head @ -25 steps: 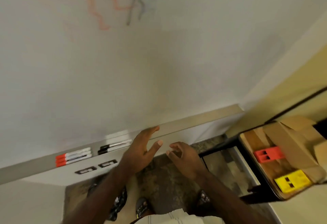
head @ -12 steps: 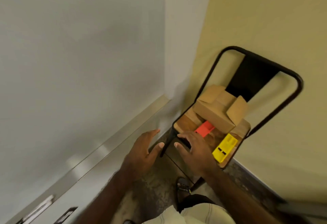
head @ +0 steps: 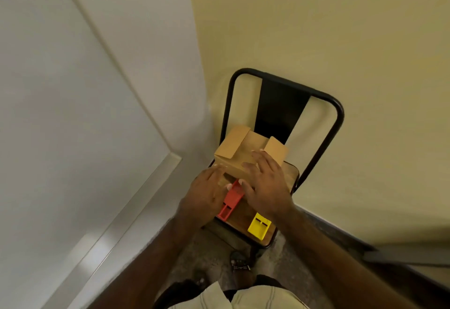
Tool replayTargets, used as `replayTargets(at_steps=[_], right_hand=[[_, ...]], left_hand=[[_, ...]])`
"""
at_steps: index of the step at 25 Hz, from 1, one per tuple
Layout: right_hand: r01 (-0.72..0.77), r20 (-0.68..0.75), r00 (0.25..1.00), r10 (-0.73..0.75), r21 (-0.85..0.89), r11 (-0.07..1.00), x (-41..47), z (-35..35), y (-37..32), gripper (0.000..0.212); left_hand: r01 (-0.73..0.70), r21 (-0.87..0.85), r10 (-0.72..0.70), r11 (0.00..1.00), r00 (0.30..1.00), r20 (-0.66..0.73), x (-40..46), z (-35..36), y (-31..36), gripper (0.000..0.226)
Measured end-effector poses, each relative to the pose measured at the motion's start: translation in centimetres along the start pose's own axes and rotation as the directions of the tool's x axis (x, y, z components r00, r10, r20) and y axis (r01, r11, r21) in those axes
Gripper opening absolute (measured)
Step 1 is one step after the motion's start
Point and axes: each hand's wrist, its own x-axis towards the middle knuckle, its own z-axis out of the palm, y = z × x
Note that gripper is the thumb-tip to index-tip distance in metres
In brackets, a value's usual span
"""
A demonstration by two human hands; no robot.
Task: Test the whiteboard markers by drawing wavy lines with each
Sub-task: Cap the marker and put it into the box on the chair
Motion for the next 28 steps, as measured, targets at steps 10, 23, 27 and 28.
replayTargets(at_steps=[10,23,27,28], right_hand=[[-0.285,0.088,0.954,0.287,-0.026,0.958,4.5,1.0,1.1,0.061],[-0.512,0.092,0.858,0.505,0.094,0.854,5.3,1.4,1.8,0.077],[-0.519,-0.026,0.839,0.544,0.264,0.813,5.1,0.6,1.2,0.065],[-0.527,-0.060,0.817,0.573,0.326,0.785,4.8,0.2,1.4,0.060]], left_hand=[[0.114,0.194,-0.117,0.974,0.993,0.005,11.1,0.7,0.0,0.082],[0.212,-0.136,-0.212,0.968,0.977,0.009,13.4,-2.1,-2.0,0.042],[0.227,-0.162,-0.242,0.960,0.967,-0.084,13.8,-3.1,-4.3,0.027],[0.221,-0.148,-0.237,0.964,0.966,-0.101,14.0,-3.1,-4.9,0.027]])
